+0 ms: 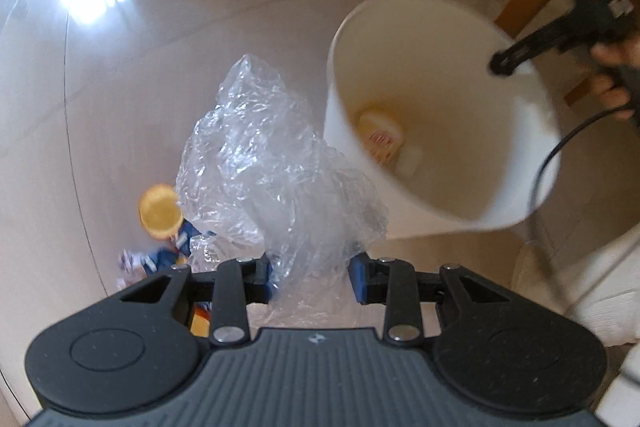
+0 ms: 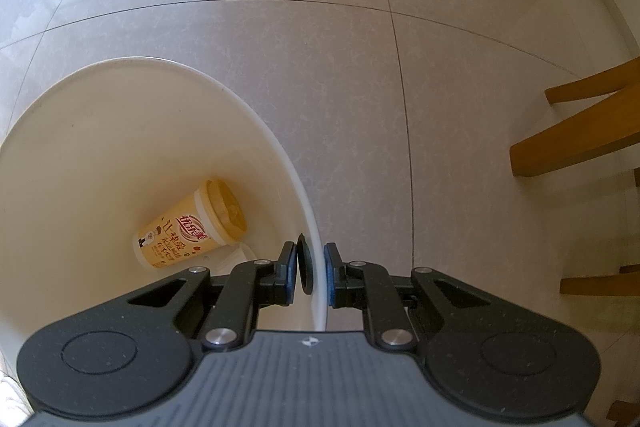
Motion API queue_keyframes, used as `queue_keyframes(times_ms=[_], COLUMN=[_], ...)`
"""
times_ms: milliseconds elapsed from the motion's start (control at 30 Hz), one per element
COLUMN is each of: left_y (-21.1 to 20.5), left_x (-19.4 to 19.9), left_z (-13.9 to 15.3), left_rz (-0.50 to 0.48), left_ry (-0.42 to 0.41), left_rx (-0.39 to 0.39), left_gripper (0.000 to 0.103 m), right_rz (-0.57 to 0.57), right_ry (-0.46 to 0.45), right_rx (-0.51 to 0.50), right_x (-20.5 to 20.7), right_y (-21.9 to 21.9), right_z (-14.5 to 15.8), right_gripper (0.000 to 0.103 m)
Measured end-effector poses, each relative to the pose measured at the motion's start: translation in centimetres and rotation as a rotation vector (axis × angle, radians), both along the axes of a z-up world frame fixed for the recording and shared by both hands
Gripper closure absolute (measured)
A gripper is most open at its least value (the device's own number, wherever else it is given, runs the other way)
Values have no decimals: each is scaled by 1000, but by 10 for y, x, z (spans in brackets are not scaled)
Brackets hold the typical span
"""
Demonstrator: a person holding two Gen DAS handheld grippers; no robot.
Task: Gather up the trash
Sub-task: 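Carry the plastic wrap over the bin and open the left gripper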
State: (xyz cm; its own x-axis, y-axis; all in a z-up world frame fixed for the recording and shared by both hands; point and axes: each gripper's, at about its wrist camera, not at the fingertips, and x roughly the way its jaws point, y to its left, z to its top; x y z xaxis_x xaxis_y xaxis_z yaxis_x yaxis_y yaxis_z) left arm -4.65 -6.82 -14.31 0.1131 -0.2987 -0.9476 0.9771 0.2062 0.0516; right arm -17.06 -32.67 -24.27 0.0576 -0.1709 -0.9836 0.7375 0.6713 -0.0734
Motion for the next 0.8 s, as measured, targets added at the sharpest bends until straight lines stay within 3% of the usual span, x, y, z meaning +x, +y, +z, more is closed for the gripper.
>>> queue_keyframes(times_ms=[267,467,500,533,600,667,733,800], left_y=[-51,-82,-85,-84,-89,-90,-90,-90], left_x=[-39,-64,-70,-74,-84,-89,-89,-90], left_z=[77,80,76,70,65,59,57,54], left_rz=[-127,-181,-190,-199,-199,-208,-201,-194], left_ry=[35,84,90,91,77,92,105,99], left_rx=[-91,-148,-148,-147,-144,-146,-138,-136], left_gripper=[70,69,65,51,37,34,22,21], right_rz=[-3,-1,0,0,-1,1,1,2], right_ry=[-5,-4,-4,-4,-4,-4,-4,-4], right_rx=[3,3,3,3,3,2,2,2], right_x=[-1,0,0,0,0,0,0,-1], right_y=[0,-1,0,0,0,0,0,0], right_z=[0,0,0,0,0,0,0,0], right_gripper=[86,86,86,86,86,86,86,86])
